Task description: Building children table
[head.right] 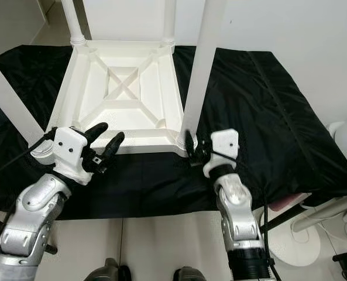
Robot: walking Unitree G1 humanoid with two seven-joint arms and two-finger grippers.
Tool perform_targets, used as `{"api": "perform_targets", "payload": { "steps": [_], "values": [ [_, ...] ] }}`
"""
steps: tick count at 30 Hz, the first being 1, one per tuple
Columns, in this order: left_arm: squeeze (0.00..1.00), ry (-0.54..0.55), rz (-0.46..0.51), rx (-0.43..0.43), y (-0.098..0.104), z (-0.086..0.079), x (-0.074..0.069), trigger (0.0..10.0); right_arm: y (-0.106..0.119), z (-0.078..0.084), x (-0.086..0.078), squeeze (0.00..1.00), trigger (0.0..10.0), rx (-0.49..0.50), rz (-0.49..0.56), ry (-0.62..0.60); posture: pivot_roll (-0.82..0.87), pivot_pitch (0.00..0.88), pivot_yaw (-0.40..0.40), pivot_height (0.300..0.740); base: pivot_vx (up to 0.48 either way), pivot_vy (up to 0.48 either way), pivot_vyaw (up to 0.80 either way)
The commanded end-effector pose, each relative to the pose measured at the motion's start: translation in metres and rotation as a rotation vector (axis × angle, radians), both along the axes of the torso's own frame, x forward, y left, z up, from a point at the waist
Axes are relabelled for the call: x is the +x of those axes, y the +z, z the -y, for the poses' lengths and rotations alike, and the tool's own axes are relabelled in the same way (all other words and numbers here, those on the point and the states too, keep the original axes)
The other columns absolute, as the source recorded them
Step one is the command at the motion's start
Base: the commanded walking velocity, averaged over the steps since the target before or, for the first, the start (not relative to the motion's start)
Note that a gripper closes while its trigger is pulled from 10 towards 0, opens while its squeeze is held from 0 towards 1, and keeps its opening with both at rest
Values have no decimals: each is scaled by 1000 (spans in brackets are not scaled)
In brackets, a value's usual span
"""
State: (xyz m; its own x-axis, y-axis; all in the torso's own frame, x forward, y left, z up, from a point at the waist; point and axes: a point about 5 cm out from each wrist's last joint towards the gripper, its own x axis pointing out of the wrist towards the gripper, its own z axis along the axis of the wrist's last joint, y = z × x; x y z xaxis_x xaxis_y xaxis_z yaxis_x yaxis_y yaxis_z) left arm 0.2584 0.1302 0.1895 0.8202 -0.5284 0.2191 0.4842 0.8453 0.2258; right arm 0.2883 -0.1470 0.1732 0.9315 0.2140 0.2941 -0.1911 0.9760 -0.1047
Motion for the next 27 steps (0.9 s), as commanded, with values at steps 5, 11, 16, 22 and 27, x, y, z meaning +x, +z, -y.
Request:
{"api": "perform_targets", "payload": {
  "steps": [5,11,16,22,27],
  "values": [
    [0,-21,24,-12,9,6,1,10000,8,-2,2,0,10000,10,0,10,-52,71,-18,740,0,0,0],
    [0,-55,26,-21,15,11,2,10000,15,-9,8,0,4078,-16,23,41,-53,70,-18,740,0,0,0],
    [0,-222,-48,55,10,31,-11,10000,31,-13,25,0,10000,4,49,-5,-46,64,-20,740,0,0,0],
    [0,-278,-74,76,9,40,-17,10000,42,-19,35,0,10000,26,63,-26,-42,60,-21,740,0,0,0],
    [0,-315,-94,91,9,43,-20,10000,50,-25,43,0,10000,31,67,-64,-35,60,-25,740,0,0,0]
  ]
}}
